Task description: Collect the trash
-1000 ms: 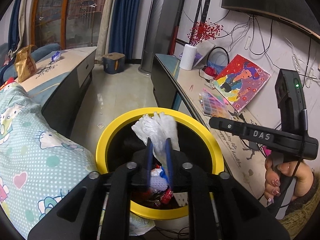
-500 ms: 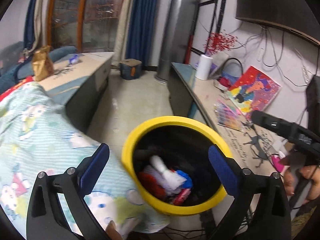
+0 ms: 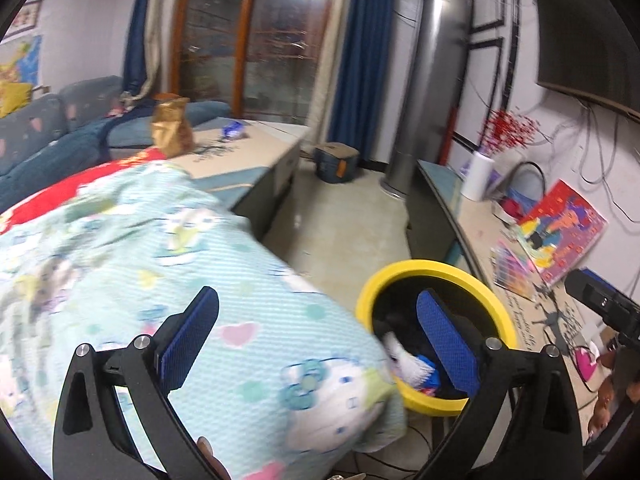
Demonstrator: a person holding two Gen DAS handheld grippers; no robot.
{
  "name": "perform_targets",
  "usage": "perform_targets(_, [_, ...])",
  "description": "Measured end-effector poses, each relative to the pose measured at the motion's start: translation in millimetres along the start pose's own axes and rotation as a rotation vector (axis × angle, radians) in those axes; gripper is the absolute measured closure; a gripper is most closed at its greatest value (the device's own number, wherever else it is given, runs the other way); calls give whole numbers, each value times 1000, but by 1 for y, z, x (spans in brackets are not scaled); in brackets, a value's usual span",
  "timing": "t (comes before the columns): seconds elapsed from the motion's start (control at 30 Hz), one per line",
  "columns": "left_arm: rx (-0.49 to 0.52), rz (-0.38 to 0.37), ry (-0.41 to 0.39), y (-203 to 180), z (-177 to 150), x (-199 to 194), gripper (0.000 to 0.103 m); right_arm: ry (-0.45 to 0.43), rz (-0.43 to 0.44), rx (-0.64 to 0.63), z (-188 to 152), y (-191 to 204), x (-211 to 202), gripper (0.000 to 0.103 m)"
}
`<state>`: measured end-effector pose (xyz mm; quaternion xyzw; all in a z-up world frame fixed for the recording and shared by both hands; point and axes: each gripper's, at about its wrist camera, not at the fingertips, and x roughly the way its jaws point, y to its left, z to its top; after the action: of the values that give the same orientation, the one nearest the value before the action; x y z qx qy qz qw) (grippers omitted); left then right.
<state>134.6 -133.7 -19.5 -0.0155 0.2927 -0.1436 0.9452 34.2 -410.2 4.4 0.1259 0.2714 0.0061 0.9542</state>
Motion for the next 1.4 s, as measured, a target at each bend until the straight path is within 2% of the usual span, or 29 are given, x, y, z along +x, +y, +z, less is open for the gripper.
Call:
perform_targets(0.17, [-30, 40, -33, 26, -1, -26, 7, -19, -16, -2, -12, 25, -5, 11])
perform_targets(0.37, [6, 81, -117, 46, -11, -65, 6, -179, -19, -95, -25, 67, -31, 11])
perform_targets(0.57, [42, 119, -216, 56, -26, -105, 6, -351, -20, -101, -50, 97, -59, 11])
perform_targets(0.73, [46, 114, -263, 61, -44, -129, 6, -440, -10, -175, -65, 117, -71, 11])
perform_targets(0.87, [38, 92, -271, 63, -60, -138, 6, -428, 1, -180, -69, 116, -66, 11])
perform_targets(1.07, [31, 70, -286, 65, -69, -141, 6, -366, -46, -185, -78, 112, -51, 11])
perform_targets(1.4, [35, 62, -269, 67, -71, -135, 6, -383, -30, -203, -80, 120, -52, 11])
